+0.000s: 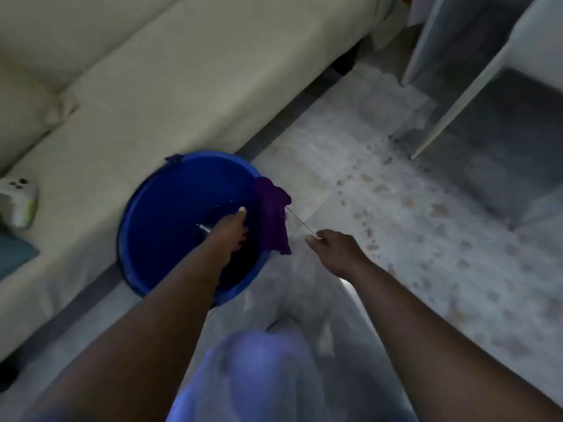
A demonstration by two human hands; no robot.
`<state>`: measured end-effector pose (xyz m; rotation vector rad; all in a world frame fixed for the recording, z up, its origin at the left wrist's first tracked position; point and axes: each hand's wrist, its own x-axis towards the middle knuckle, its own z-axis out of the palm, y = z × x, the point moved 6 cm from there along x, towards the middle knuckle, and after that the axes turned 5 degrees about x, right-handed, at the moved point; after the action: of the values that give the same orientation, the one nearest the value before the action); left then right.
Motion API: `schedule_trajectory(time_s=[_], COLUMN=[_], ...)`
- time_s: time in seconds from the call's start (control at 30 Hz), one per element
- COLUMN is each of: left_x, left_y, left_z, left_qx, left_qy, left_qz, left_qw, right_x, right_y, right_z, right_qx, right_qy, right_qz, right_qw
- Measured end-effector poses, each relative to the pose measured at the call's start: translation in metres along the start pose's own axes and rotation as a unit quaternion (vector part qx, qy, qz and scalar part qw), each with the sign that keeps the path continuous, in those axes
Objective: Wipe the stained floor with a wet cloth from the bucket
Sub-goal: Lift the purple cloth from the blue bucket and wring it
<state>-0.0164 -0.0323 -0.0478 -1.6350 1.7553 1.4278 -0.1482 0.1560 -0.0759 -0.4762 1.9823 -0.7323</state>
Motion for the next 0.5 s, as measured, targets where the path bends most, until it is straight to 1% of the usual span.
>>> schedule_trajectory(time_s=[0.03, 0.1, 0.13, 0.17, 0.2, 0.27, 0.33, 0.37, 0.43, 0.5], left_x=[0.02, 0.056, 0.067, 0.082, 0.088, 0.101, 0.106, 0.104, 0.09, 0.071], left_y=[-0.009, -0.024, -0.027, -0.029, -0.027, -0.019, -0.009, -0.003, 0.0, 0.003], left_z=[0.008, 0.023, 0.028, 0.034, 0.039, 0.044, 0.048, 0.051, 0.05, 0.034], left_qx=[-0.053, -0.07, -0.079, -0.088, -0.102, -0.139, -0.136, -0.146, -0.154, -0.148], left_qy=[0.008, 0.015, 0.014, 0.01, 0.012, 0.013, 0.0, -0.002, 0.023, 0.112], left_qz=[-0.016, -0.027, -0.017, -0.005, 0.005, 0.039, 0.063, 0.073, 0.07, 0.073], left_qw=[0.998, 0.997, 0.997, 0.996, 0.995, 0.989, 0.989, 0.987, 0.985, 0.98], right_x=[0.02, 0.059, 0.073, 0.091, 0.104, 0.127, 0.139, 0.143, 0.143, 0.136], right_y=[0.006, 0.017, 0.018, 0.023, 0.024, 0.025, 0.017, 0.013, 0.004, 0.003], right_z=[0.014, 0.038, 0.047, 0.057, 0.066, 0.081, 0.095, 0.099, 0.096, 0.079], right_qx=[0.014, 0.035, 0.076, 0.143, 0.223, 0.369, 0.451, 0.485, 0.544, 0.588], right_qy=[-0.002, -0.017, -0.031, -0.036, -0.053, -0.108, -0.169, -0.182, -0.172, -0.118], right_qz=[-0.01, -0.019, -0.014, -0.015, -0.004, 0.011, -0.002, -0.017, -0.056, -0.093], right_qw=[1.0, 0.999, 0.997, 0.989, 0.973, 0.923, 0.876, 0.855, 0.82, 0.795])
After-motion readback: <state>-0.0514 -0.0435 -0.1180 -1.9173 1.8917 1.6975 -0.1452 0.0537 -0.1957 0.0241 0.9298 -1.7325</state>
